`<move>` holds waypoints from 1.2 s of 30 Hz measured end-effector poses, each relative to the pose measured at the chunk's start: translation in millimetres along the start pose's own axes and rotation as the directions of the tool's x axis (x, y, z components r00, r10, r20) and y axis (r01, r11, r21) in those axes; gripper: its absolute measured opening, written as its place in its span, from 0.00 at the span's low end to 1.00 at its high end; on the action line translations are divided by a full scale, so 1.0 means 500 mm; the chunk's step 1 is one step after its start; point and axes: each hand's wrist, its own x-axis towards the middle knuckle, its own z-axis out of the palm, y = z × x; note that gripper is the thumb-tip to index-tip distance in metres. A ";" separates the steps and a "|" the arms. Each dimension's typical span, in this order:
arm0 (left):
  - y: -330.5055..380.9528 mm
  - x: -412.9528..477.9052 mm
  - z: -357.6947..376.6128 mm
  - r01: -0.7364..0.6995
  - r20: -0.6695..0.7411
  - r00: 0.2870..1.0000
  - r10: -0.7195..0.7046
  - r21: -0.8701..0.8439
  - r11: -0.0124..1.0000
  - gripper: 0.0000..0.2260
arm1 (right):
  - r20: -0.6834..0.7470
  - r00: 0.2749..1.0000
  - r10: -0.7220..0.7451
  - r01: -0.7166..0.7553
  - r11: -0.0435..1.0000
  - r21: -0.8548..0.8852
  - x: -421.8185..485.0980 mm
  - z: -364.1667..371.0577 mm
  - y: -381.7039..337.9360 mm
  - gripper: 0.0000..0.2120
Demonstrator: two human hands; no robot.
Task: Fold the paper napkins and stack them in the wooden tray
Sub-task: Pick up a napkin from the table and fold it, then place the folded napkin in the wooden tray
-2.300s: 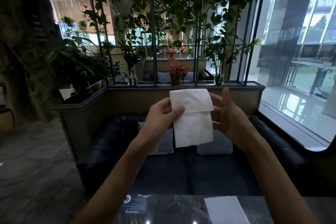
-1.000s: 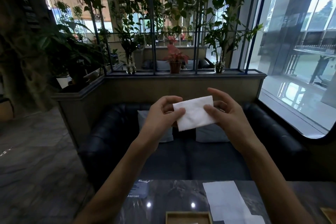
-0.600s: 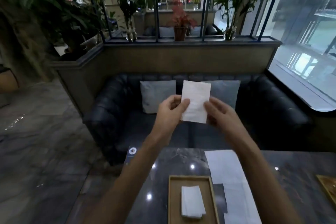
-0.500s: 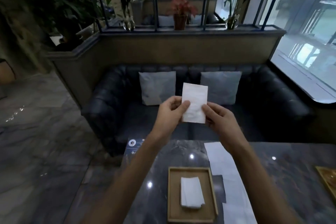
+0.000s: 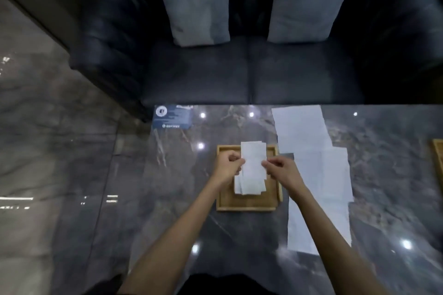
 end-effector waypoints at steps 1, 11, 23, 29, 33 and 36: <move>-0.030 0.017 0.020 0.044 0.003 0.999 -0.044 0.021 0.999 0.01 | -0.015 0.999 0.036 -0.037 0.999 -0.039 0.017 0.014 0.032 0.12; -0.179 0.099 0.099 0.190 -0.141 0.975 -0.170 0.139 0.972 0.04 | -0.095 0.984 0.152 -0.164 0.977 -0.134 0.074 0.109 0.181 0.13; -0.188 0.051 0.138 0.243 -0.065 0.968 -0.244 -0.019 0.970 0.20 | 0.130 0.967 0.221 -0.248 0.938 0.244 0.034 0.162 0.168 0.25; -0.172 0.028 0.152 0.251 -0.256 0.941 -0.223 0.079 0.965 0.24 | 0.125 0.980 0.153 -0.177 0.960 0.217 0.019 0.116 0.195 0.25; -0.187 -0.036 0.195 0.019 -0.413 0.901 0.133 0.344 0.939 0.07 | -0.370 0.898 0.236 -0.226 0.972 0.069 -0.019 -0.009 0.294 0.15; -0.224 -0.108 0.286 -0.043 -0.198 0.973 0.117 0.344 0.938 0.06 | -0.554 0.737 0.386 -0.383 0.915 0.128 -0.072 -0.114 0.398 0.13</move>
